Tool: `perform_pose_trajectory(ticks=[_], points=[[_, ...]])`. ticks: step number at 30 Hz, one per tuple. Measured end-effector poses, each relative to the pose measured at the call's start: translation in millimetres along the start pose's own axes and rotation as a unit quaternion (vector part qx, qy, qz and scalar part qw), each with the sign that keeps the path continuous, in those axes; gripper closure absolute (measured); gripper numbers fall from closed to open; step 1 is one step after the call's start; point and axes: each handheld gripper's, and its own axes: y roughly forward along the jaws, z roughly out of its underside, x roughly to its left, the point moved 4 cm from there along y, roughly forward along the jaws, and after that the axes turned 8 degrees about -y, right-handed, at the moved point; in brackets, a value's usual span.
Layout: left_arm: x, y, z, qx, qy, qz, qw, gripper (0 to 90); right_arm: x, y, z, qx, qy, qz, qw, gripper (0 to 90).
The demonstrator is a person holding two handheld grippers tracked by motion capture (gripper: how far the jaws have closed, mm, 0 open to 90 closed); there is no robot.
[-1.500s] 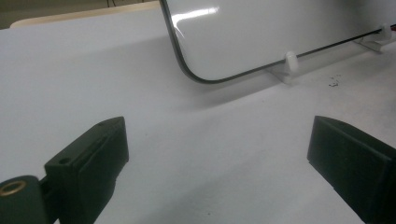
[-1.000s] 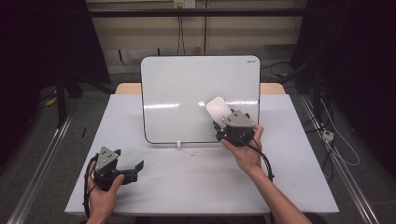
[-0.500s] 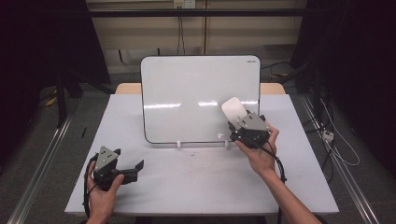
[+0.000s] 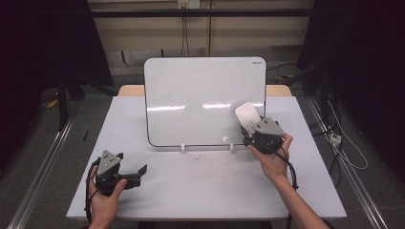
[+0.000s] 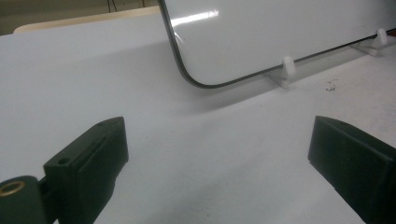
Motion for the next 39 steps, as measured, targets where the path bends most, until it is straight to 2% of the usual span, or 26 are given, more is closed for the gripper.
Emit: perform_pose_trajectory(ticks=[6, 12, 21, 30, 39], points=[[-0.1, 0.2, -0.6, -0.001, 0.001, 0.001, 1.0, 4.9, 1.1, 4.4, 2.3, 0.003, 0.004, -0.002, 1.0, 31.7], [-0.3, 0.4, -0.1, 0.0, 0.002, 0.001, 1.0, 4.9, 4.4, 9.8, 5.4, 0.011, -0.004, -0.005, 0.9999, 31.7], [-0.3, 0.5, 0.2, 0.0, 0.002, 0.003, 1.0, 4.9, -1.3, 13.6, 13.6, 0.021, -0.005, 0.01, 0.9997, 31.7], [-0.5, 0.8, 0.2, 0.003, 0.004, 0.001, 1.0, 4.9, 3.4, 23.1, 17.9, 0.035, -0.015, 0.01, 0.9992, 31.7], [0.6, 0.4, -1.1, -0.001, 0.0, -0.002, 1.0, 4.9, 4.2, 27.2, 21.0, 0.042, -0.012, 0.011, 0.999, 31.7]])
